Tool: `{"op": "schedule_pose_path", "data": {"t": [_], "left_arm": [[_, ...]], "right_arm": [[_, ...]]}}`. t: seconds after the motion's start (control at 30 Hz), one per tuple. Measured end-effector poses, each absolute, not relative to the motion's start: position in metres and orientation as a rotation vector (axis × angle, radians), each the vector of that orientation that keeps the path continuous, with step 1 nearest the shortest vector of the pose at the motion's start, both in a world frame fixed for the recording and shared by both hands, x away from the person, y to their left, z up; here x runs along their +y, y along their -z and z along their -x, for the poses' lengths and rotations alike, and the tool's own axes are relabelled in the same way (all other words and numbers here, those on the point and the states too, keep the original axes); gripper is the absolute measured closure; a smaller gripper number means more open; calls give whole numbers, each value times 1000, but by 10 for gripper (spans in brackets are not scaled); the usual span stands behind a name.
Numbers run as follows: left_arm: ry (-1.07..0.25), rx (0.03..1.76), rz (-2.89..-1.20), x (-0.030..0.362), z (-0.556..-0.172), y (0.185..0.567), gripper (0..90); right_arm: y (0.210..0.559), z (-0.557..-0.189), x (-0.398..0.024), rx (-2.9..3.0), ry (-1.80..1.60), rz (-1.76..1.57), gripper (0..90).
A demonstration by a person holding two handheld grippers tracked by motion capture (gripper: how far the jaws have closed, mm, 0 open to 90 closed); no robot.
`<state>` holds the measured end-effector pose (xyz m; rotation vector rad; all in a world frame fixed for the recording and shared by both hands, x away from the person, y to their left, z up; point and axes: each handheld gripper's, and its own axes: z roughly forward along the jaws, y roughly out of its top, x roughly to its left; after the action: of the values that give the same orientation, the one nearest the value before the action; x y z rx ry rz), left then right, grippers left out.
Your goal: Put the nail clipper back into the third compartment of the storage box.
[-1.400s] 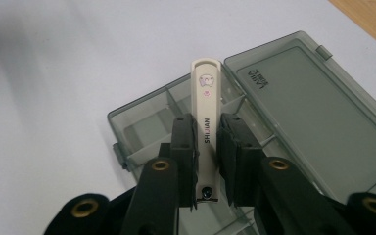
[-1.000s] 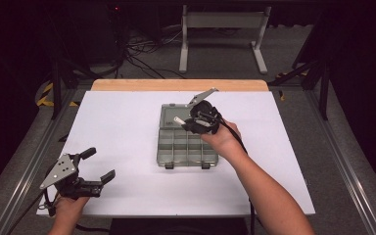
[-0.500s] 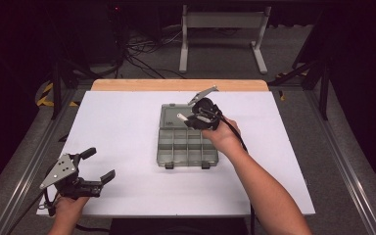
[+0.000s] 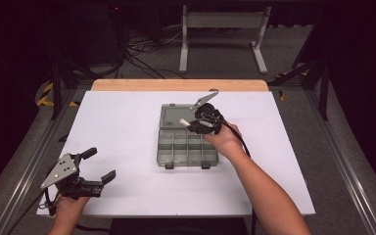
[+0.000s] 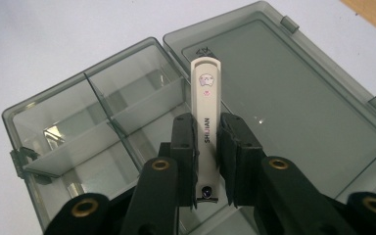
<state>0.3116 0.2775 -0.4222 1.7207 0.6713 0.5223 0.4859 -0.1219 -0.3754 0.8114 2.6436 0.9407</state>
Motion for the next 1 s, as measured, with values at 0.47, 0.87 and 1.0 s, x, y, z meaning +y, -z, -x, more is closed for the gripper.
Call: {"op": "schedule_pose_path", "data": {"t": [0.47,0.87,1.0], "left_arm": [[-516,673,-1724,277,-312,422,4],[-515,674,-1721,276,-312,423,4],[-513,673,-1725,276,-312,422,4]], "right_arm": [[386,-487,-128,2662,-921,-874,774],[393,-485,-130,2697,-899,-910,774],[395,-484,-131,2705,-907,-918,774]]}}
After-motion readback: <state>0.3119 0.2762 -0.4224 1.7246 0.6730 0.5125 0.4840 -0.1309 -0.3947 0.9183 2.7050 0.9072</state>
